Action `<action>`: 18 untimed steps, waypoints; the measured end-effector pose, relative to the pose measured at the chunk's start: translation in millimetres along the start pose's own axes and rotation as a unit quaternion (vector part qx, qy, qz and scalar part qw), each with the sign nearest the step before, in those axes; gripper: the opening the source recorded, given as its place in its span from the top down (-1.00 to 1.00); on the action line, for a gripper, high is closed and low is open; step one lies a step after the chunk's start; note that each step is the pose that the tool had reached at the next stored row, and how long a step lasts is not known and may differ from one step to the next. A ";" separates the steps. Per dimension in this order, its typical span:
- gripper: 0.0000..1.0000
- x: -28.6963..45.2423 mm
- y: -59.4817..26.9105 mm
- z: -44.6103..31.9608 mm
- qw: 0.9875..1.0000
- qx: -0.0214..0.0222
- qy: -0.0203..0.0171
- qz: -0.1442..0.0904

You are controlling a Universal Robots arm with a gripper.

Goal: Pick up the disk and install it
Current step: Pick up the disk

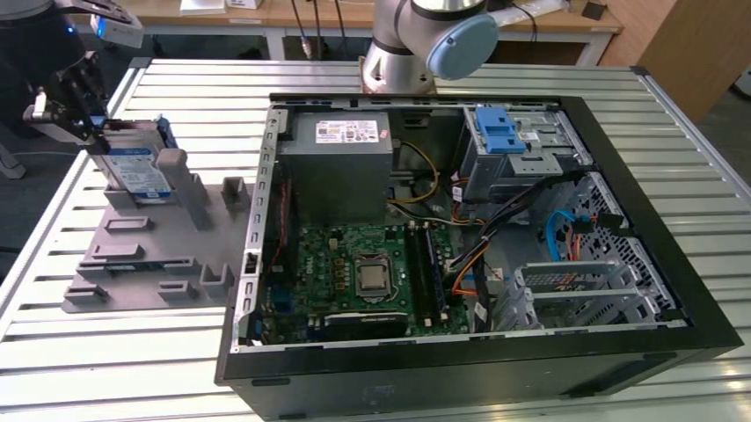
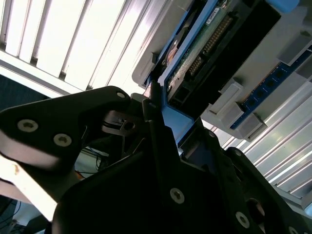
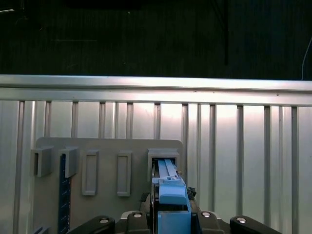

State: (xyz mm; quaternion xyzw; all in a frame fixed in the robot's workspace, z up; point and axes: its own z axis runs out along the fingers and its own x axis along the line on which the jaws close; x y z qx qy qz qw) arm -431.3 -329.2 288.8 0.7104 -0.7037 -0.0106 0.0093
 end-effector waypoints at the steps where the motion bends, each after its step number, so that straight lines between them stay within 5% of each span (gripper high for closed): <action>1: 0.27 0.0 0.0 0.0 1.000 0.000 0.000 0.000; 18: 0.27 -0.1 0.4 -15.1 1.000 0.000 0.000 0.000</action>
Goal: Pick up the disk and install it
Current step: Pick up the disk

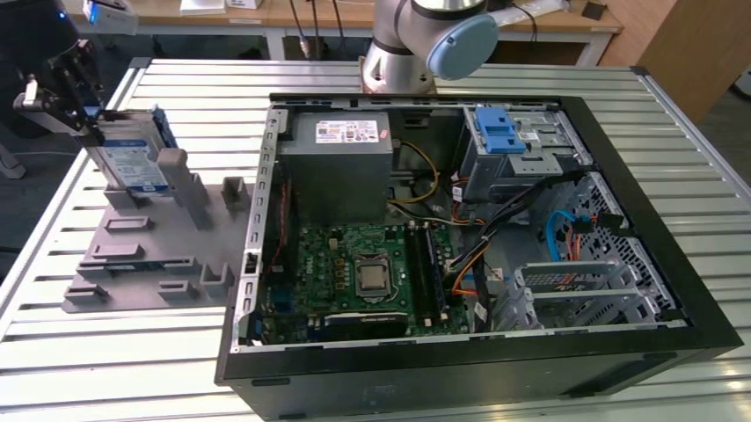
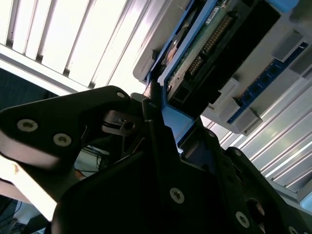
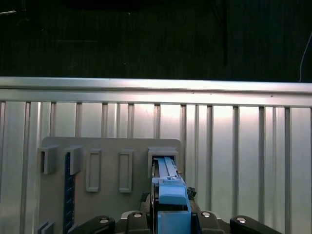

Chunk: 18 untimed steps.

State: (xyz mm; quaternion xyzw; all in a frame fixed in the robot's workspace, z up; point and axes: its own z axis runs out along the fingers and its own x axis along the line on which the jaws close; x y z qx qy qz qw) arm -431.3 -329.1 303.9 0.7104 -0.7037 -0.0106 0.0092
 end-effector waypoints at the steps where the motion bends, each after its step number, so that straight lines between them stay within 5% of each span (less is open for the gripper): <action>1: 0.27 0.0 0.0 -1.2 1.000 0.000 0.000 0.000; 7: 0.27 0.0 0.3 -9.3 1.000 0.000 0.000 0.000; 8: 0.27 0.0 0.5 -17.2 1.000 0.000 0.000 0.000; 18: 0.27 -0.1 0.8 -27.7 1.000 0.000 0.000 0.000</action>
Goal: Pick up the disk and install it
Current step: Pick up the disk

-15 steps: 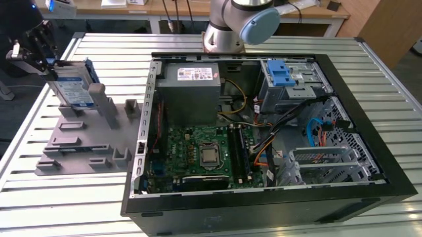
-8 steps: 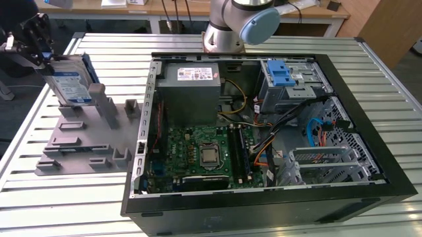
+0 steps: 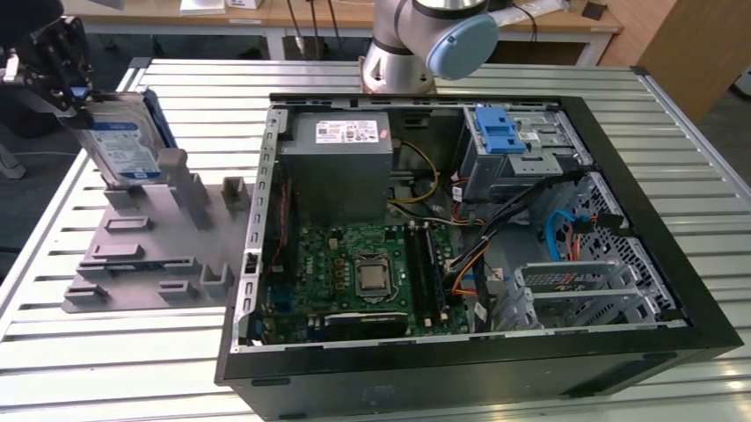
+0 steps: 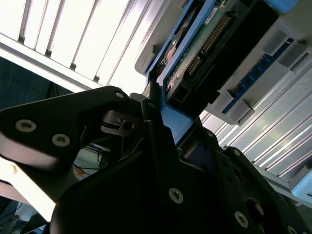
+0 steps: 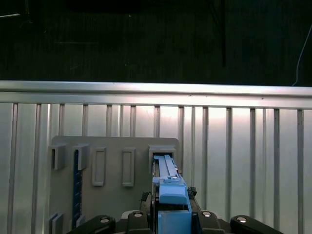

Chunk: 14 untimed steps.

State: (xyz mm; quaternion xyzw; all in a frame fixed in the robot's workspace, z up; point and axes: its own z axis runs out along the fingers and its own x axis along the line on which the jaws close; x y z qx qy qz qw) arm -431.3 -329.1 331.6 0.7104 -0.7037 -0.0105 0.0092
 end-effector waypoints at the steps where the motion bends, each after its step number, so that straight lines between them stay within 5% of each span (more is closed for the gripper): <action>1: 0.27 0.0 0.0 -1.1 1.000 0.000 0.000 0.000; 14: 0.27 0.0 0.3 -11.6 1.000 0.000 0.000 0.000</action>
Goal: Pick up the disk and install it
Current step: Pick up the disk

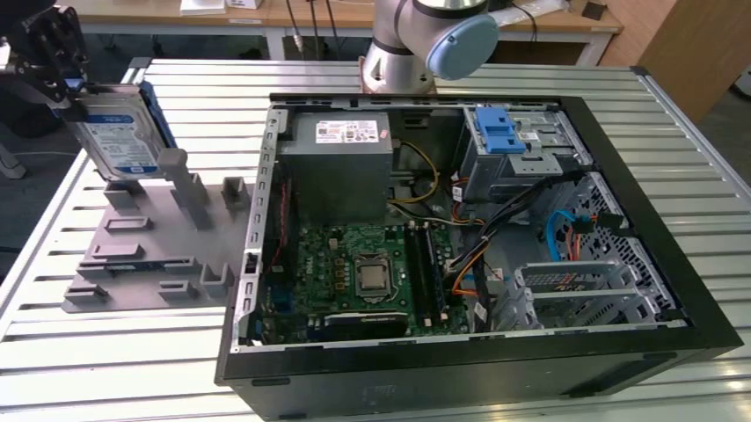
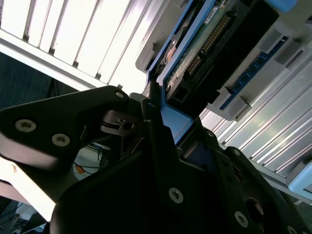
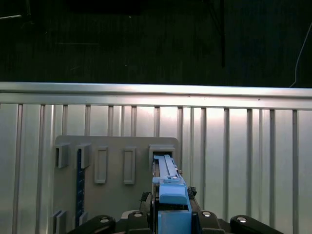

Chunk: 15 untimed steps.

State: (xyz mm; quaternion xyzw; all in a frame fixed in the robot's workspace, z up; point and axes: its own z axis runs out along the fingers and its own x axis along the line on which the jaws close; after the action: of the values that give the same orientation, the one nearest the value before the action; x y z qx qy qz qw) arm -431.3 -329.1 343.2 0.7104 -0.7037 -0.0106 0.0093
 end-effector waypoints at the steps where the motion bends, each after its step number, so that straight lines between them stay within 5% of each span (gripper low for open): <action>1: 0.27 0.0 0.0 -0.9 1.000 0.000 0.000 0.000; 15: 0.27 -0.1 0.3 -10.2 1.000 0.000 0.000 0.000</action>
State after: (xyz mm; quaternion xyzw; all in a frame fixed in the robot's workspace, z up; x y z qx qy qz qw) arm -431.3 -329.1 353.5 0.7104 -0.7037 -0.0106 0.0093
